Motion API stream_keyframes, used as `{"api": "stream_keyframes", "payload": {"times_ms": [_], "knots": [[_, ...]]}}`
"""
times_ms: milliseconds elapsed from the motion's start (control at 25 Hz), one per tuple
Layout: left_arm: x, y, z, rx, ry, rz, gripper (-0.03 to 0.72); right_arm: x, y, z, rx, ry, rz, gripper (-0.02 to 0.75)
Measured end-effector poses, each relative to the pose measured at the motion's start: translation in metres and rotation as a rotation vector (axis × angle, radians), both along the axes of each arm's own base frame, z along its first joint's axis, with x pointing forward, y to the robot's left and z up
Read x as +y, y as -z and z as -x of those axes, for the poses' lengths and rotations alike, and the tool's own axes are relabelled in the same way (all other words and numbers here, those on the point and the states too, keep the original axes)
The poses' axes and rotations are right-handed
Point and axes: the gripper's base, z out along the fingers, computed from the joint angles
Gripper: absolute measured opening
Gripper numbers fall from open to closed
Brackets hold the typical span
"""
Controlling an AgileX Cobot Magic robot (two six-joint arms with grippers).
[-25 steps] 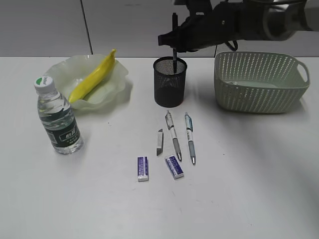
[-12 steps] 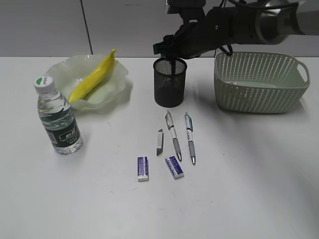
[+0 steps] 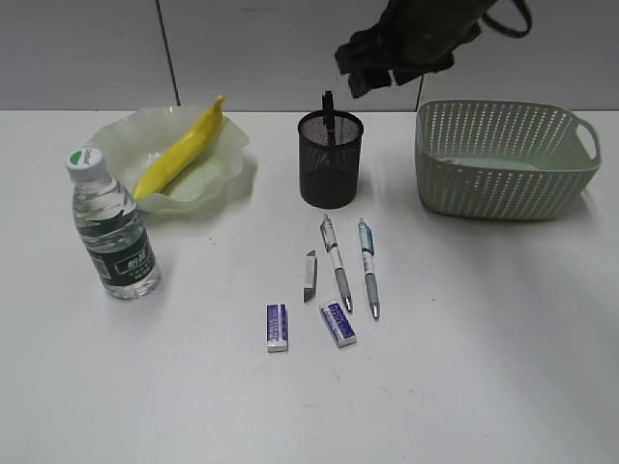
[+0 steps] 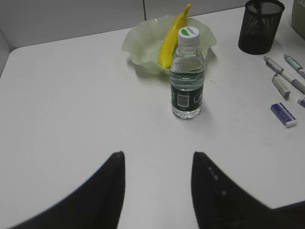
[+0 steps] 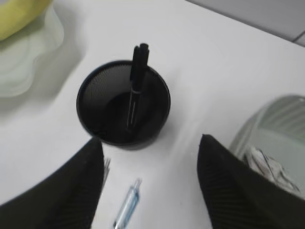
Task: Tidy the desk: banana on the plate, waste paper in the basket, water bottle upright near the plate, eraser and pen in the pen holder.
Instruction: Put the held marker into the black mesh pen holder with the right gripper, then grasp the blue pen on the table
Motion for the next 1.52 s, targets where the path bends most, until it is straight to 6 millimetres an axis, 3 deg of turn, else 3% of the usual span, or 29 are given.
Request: {"api": "stream_keyframes", "payload": {"times_ms": [320,600,880,1080,1280,1520], "knots": [[0.000,0.000,0.000,0.000,0.000,0.000,0.342,-0.036,-0.066,0.068,0.224,0.020,0.114,0.435],[0.000,0.000,0.000,0.000,0.000,0.000,0.342,-0.082,-0.087,0.146,0.254,0.083,0.167,0.433],[0.000,0.000,0.000,0.000,0.000,0.000,0.342,-0.136,-0.076,0.244,0.217,0.106,0.175,0.433],[0.000,0.000,0.000,0.000,0.000,0.000,0.342,-0.169,-0.055,0.309,0.145,0.108,0.133,0.433],[-0.001,0.000,-0.005,0.031,0.000,-0.005,0.342,-0.192,-0.033,0.354,-0.006,0.108,0.055,0.433],[-0.002,-0.001,-0.015,0.082,0.002,-0.019,0.342,-0.210,-0.024,0.387,-0.260,0.096,-0.055,0.433]]}}
